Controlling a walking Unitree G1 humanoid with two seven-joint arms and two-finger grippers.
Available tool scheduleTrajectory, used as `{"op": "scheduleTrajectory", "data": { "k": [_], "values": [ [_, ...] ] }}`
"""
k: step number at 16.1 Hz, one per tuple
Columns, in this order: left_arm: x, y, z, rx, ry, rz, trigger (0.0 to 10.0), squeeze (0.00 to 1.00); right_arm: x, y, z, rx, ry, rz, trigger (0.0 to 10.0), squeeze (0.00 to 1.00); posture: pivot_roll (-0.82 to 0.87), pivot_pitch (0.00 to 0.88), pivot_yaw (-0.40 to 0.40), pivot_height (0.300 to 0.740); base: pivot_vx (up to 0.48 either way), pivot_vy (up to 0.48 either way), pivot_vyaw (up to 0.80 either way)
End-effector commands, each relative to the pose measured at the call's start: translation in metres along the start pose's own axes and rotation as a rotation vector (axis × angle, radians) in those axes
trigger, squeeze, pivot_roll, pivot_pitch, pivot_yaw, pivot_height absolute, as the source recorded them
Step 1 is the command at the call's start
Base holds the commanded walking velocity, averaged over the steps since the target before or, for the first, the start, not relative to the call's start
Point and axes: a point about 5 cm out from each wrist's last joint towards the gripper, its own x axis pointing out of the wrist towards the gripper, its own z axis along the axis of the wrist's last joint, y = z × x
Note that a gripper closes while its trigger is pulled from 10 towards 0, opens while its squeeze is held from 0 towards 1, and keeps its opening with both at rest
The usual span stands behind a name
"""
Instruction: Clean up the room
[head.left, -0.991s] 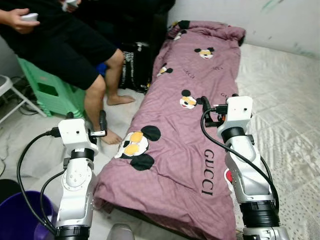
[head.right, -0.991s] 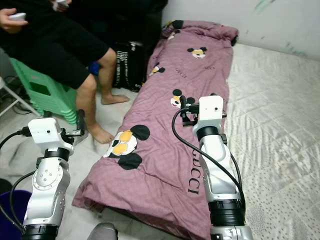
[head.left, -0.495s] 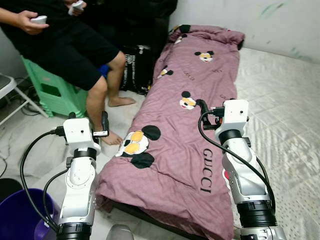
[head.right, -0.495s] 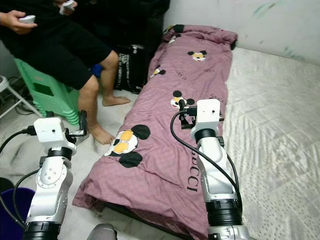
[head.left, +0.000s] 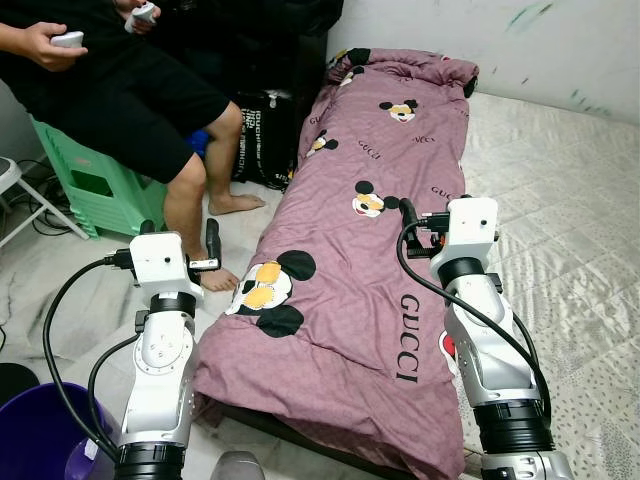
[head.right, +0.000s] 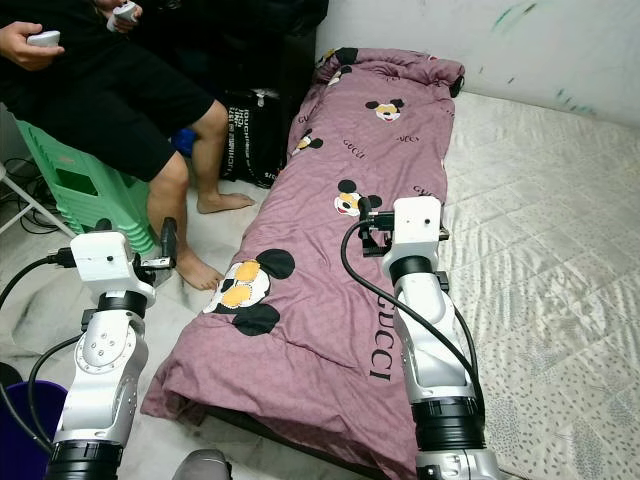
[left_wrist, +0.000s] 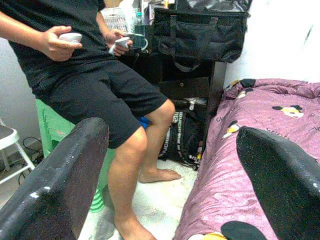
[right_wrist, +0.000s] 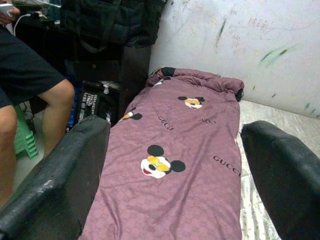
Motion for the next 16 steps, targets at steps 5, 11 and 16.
{"op": "scheduleTrajectory", "data": {
  "k": [5,11,16],
  "values": [
    [0.001,0.001,0.000,0.012,-0.002,0.005,10.0,0.00,0.002,-0.001,0.002,0.000,-0.001,-0.007,10.0,0.00,-0.01,0.000,-0.016,0.740,0.000,0.000,0.00],
    [0.000,-0.005,-0.002,-0.002,0.022,0.015,10.0,0.00,0.005,0.007,0.007,0.022,-0.015,0.025,10.0,0.00,-0.01,0.000,-0.029,0.740,0.000,0.000,0.00],
    [-0.002,-0.004,-0.004,0.004,0.027,0.023,10.0,0.00,0.006,0.009,0.005,0.015,0.000,0.037,10.0,0.00,0.00,0.000,-0.032,0.740,0.000,0.000,0.00]
  ]
}}
